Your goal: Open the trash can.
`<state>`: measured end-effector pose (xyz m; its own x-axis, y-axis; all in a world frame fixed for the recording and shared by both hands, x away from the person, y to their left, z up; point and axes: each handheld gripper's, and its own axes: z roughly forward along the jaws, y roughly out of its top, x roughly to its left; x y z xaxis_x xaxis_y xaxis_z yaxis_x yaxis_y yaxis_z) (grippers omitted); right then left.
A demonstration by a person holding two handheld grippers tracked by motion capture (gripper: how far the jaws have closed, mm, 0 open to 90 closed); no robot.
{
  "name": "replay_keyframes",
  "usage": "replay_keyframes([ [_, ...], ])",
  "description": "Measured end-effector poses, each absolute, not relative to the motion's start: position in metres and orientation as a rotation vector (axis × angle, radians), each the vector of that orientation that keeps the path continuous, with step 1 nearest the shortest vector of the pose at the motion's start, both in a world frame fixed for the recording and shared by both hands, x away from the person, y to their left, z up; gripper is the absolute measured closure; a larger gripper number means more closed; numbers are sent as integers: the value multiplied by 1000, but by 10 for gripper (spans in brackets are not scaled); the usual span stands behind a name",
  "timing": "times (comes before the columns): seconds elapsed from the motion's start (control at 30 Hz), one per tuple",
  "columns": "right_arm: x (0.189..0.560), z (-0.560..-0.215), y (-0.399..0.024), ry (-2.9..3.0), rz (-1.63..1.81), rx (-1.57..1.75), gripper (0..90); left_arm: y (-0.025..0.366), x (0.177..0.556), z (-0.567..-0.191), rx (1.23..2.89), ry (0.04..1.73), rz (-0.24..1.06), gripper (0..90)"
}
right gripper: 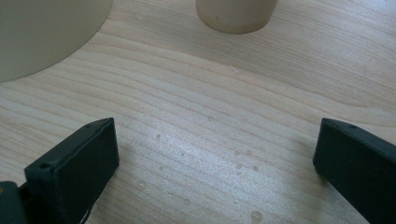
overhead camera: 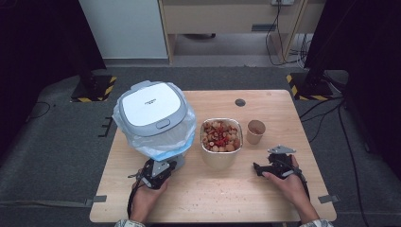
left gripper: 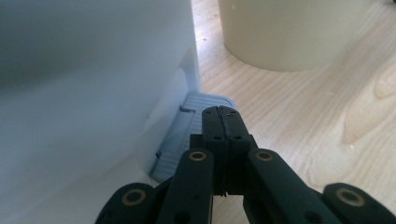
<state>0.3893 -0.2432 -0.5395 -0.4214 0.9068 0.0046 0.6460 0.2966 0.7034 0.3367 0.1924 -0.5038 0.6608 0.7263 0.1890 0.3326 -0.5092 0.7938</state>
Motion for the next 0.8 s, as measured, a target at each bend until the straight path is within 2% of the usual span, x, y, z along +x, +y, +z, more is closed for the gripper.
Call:
replay_keyframes([
  [0.03, 389, -539, -243, 2175, 898, 1391, 6, 188, 332, -507, 2072, 907, 612, 897],
  [0.1, 389, -540, -243, 2175, 898, 1390, 6, 187, 331, -509, 2073, 923, 618, 897],
  [0.43, 389, -539, -243, 2175, 897, 1391, 7, 181, 335, -514, 2144, 922, 706, 896],
  [0.8, 388, -540, -242, 2169, 895, 1396, 7, 179, 336, -520, 2153, 962, 688, 897],
])
